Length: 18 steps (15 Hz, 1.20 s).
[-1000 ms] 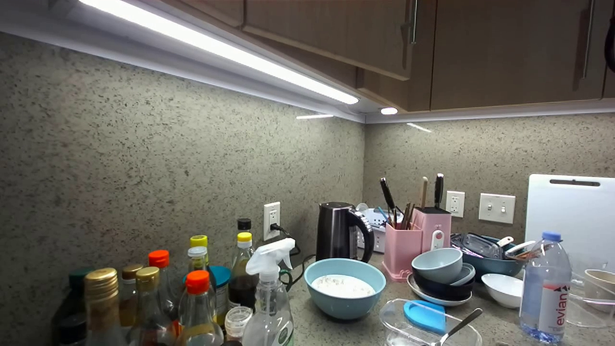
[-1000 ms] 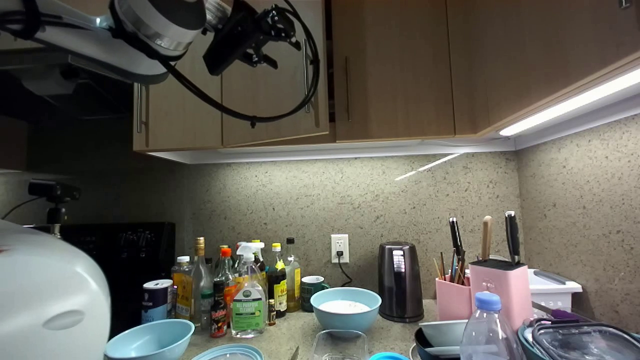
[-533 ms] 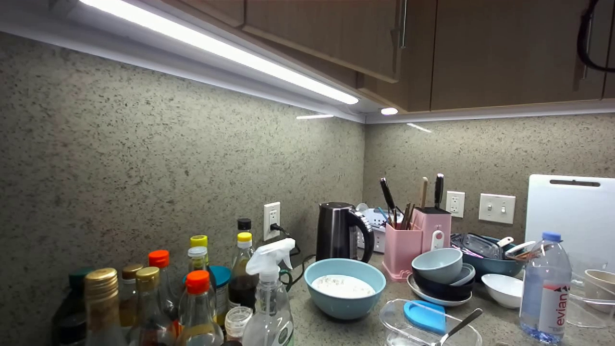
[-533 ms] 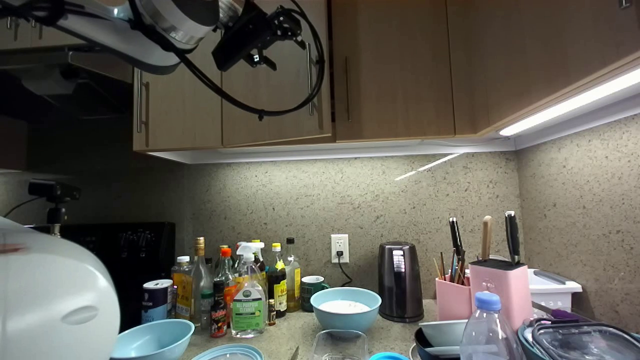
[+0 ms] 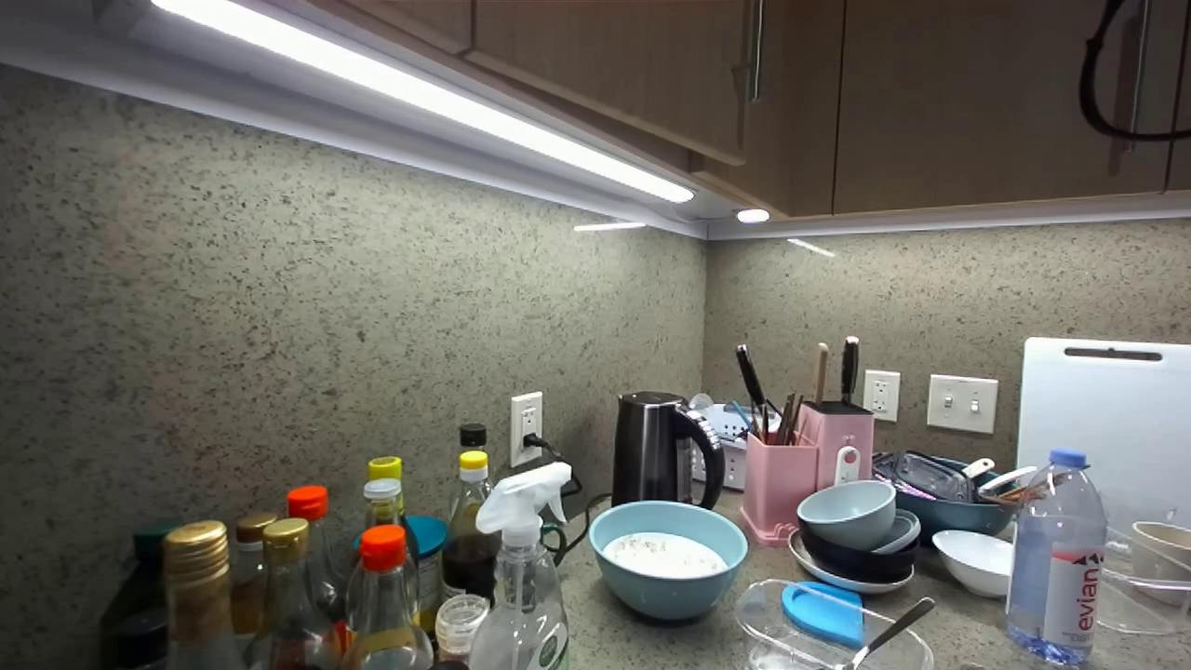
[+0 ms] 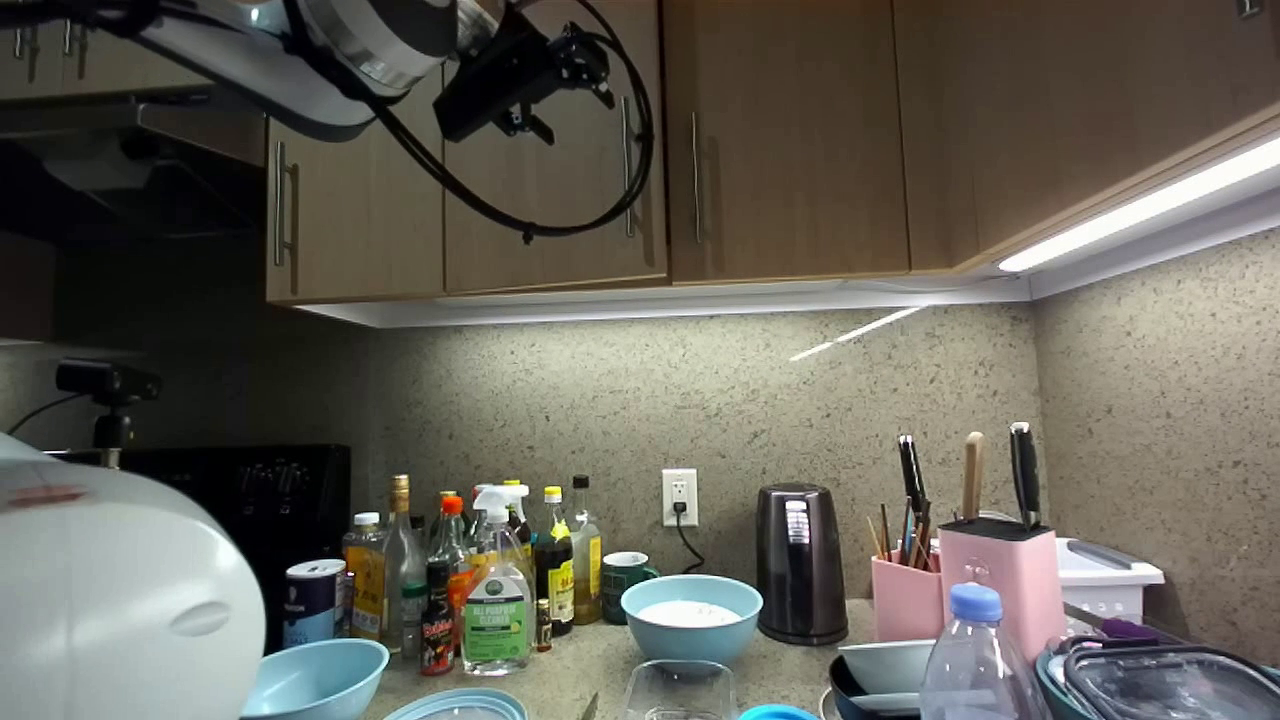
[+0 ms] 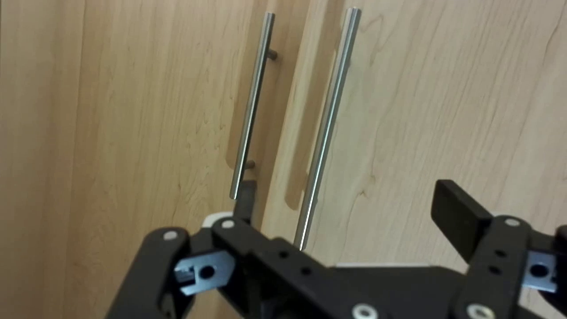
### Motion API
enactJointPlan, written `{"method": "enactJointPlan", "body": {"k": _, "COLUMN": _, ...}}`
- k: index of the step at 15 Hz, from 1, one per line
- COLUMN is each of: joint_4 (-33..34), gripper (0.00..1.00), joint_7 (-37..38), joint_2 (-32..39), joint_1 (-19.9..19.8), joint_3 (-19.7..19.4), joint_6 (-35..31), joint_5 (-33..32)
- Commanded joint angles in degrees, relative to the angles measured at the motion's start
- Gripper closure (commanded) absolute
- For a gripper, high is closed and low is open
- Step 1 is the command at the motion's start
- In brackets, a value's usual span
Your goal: Open the cabinet drawer and close it
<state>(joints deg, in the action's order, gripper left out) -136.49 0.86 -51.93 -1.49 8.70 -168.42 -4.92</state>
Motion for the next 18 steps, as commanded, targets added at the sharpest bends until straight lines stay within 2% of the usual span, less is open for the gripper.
{"method": "enactJointPlan", "body": {"k": 1, "joint_4": 9.17, "gripper": 0.0, "joint_7": -3.28, "joint_2": 10.14, "joint_1": 6.59, "joint_3": -3.25, "joint_6": 2.47, "joint_5": 1.03}}
{"method": "enactJointPlan", "body": {"k": 4, "joint_4": 15.87, "gripper": 0.0, "joint_7": -3.07, "joint_2": 16.58, "joint_1": 9.94, "joint_3": -4.71, "joint_6": 4.37, "joint_5": 2.14}}
{"method": "enactJointPlan", "body": {"k": 5, "joint_4": 10.79, "gripper": 0.0, "joint_7": -1.16, "joint_2": 12.04, "joint_1": 7.52, "joint_3": -3.41, "joint_6": 2.72, "joint_5": 1.02}}
{"method": "enactJointPlan", "body": {"k": 7, "joint_4": 14.33, "gripper": 0.0, "joint_7": -1.27, "joint_2": 15.68, "joint_1": 8.61, "joint_3": -3.87, "joint_6": 3.12, "joint_5": 1.23}}
{"method": "enactJointPlan", "body": {"k": 11, "joint_4": 16.6, "gripper": 0.0, "joint_7": -0.81, "joint_2": 17.93, "joint_1": 7.98, "joint_3": -3.73, "joint_6": 3.42, "joint_5": 1.15}}
{"method": "enactJointPlan", "body": {"k": 14, "joint_4": 19.87, "gripper": 0.0, "joint_7": -1.49, "joint_2": 21.03, "joint_1": 9.2, "joint_3": -4.72, "joint_6": 4.56, "joint_5": 2.07}}
{"method": "enactJointPlan", "body": {"k": 17, "joint_4": 22.25, "gripper": 0.0, "joint_7": -0.59, "joint_2": 23.19, "joint_1": 8.11, "joint_3": -4.03, "joint_6": 4.47, "joint_5": 1.75}}
{"method": "enactJointPlan", "body": {"k": 18, "joint_4": 19.8, "gripper": 0.0, "joint_7": -1.15, "joint_2": 21.42, "joint_1": 8.35, "joint_3": -4.14, "joint_6": 3.68, "joint_5": 1.42}}
